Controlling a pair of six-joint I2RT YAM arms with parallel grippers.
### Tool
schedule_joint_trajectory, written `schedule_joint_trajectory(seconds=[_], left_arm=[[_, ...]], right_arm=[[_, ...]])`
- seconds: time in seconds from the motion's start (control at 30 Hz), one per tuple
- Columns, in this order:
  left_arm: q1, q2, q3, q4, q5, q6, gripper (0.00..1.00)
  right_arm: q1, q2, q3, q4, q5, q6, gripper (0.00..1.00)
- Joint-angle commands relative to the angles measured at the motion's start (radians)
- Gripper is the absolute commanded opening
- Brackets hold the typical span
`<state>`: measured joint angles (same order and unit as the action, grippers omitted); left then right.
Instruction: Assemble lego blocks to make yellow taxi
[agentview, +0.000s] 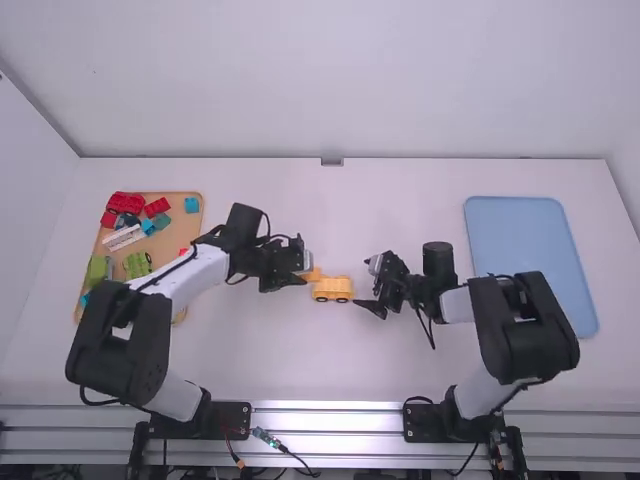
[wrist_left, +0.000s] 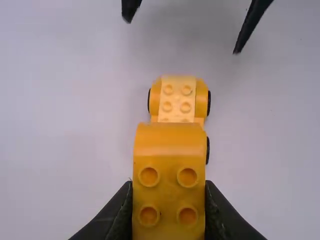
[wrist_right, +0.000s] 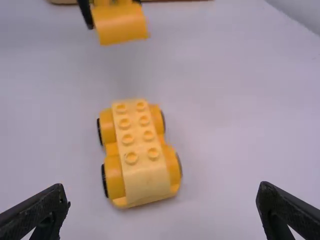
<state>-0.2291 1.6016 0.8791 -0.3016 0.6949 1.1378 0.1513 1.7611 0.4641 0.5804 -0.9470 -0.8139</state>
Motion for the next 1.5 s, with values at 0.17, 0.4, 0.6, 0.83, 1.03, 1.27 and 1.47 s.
schedule_joint_trajectory(seconds=[0.17,0.4,0.6,0.83,1.03,1.27,1.47], left_arm=[[-0.037,0.004,-0.005,0.05,-0.013,-0.024,0.02],[-0.053,0.006,-0.034,0.114,0.004,-0.07,0.02],[-0.081,0.048,-0.036,0.121,-0.007,-0.074,0.02],[-0.08,0.109,-0.036,0.161,-0.003,-0.076,0.01],[-0.117,0.132,-0.036,0.215,-0.003,-0.114,0.01],[-0.172,0.132,-0.036,0.251,-0.077,-0.182,0.02],[-0.177,0.148,-0.036,0.267,-0.113,-0.215,0.01]], right_arm=[[0.079,0.155,0.097,0.006,-0.021,-0.103,0.99],[0.119,0.244,0.146,0.03,0.005,-0.1,0.99],[0.143,0.312,0.186,0.098,-0.002,-0.042,1.0],[0.15,0.319,0.181,0.106,-0.003,-0.05,0.73],[0.151,0.319,0.168,0.106,-0.003,-0.066,0.61],[0.151,0.319,0.169,0.096,-0.024,-0.081,0.37],[0.151,0.319,0.171,0.075,-0.025,-0.098,0.46]])
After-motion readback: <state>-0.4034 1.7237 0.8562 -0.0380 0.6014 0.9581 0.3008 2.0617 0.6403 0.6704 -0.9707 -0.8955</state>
